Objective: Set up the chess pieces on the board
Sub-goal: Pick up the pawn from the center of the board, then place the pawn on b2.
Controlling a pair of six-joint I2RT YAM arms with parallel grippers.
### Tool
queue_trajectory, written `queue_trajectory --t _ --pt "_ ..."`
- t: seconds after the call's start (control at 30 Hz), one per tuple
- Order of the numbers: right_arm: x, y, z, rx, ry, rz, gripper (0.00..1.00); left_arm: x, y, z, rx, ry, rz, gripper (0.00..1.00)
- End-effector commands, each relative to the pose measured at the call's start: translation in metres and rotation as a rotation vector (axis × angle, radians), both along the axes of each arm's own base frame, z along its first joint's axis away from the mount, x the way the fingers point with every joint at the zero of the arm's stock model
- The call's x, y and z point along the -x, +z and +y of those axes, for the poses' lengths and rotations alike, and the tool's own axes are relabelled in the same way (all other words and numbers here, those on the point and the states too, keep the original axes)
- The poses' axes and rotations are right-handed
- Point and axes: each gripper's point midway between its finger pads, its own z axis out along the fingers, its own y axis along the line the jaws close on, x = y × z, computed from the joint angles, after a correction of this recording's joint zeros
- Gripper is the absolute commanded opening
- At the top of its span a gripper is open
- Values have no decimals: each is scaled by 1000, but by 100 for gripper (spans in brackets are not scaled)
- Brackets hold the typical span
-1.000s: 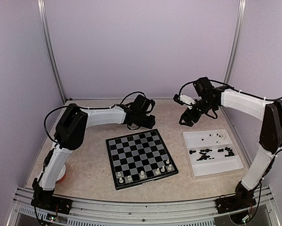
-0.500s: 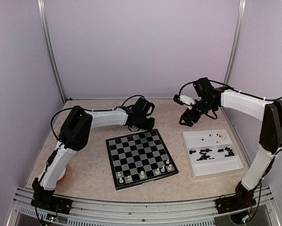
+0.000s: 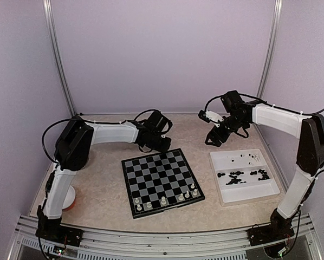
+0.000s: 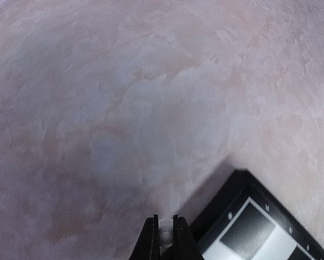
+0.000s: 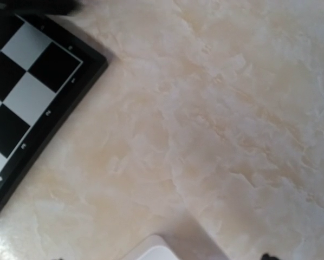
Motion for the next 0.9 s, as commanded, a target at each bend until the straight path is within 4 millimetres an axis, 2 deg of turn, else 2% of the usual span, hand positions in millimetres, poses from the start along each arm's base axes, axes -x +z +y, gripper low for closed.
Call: queue_trajectory --t 0.0,0.03,0.07,0.17,0.23,0.33,0.47,0.7,0.87 --pt "-1 2 5 -17 13 -4 78 38 84 20 24 -69 -74 0" --pt "-1 2 5 -19 15 -2 78 52 81 26 15 -95 -51 0" --pt "0 2 6 -22 19 -2 78 65 92 32 24 -113 -51 0" --pt "1 0 7 -25 28 5 78 110 88 46 -3 -196 -9 0" --pt "1 -2 8 -27 34 12 77 138 95 58 -7 -235 -9 0" --pt "2 -4 10 -32 39 26 78 167 90 79 -15 -248 18 0" --pt "1 -4 14 -44 48 39 77 194 82 98 -4 -255 62 0" --pt "3 -7 18 -53 63 61 77 228 68 90 8 -354 127 0" --pt "0 -3 17 -50 54 42 78 237 49 91 -39 -382 168 0"
